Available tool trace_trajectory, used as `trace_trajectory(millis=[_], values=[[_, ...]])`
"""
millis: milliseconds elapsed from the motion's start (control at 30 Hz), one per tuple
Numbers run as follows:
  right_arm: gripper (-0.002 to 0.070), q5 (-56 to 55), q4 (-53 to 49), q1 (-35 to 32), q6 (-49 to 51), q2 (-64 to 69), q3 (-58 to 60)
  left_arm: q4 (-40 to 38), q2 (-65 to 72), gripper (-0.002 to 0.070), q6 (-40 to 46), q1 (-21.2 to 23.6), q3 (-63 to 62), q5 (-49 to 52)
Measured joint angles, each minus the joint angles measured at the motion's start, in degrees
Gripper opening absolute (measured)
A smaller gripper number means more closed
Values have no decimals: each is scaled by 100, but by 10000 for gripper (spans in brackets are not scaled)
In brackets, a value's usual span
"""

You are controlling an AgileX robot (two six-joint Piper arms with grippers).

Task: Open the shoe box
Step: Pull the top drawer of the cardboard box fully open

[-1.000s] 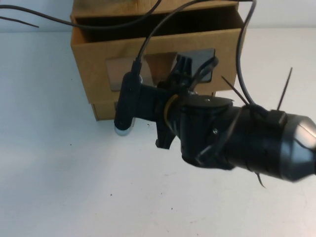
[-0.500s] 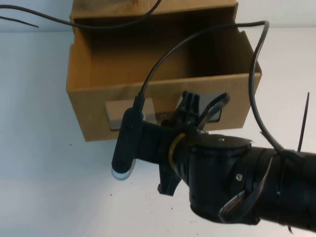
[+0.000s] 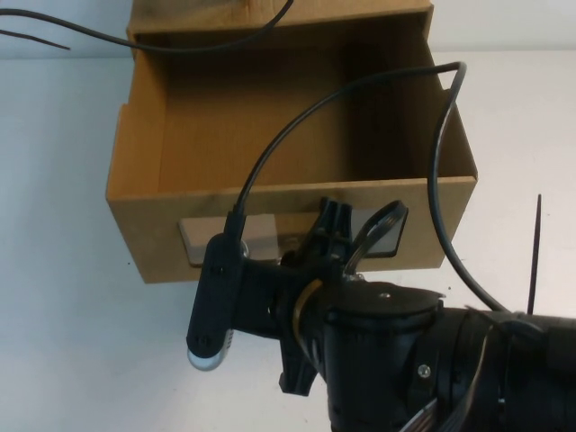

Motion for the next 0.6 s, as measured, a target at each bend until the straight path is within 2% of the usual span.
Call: trace_trajectory(millis=[133, 233, 433, 500, 600], values=[[13, 12, 0, 0, 10, 0, 0, 0, 0, -5, 0, 0, 0, 0], [57, 58, 61, 11, 33, 0, 0, 0, 0, -5, 0, 0, 0, 0], [304, 428, 350, 34, 33, -81, 0, 0, -11, -5, 0, 0, 0, 0], [326, 596, 508, 67, 33, -198, 0, 0, -25, -5, 0, 0, 0, 0], [316, 774, 711, 202, 33, -443, 0, 59, -89, -5, 0, 0, 0, 0]])
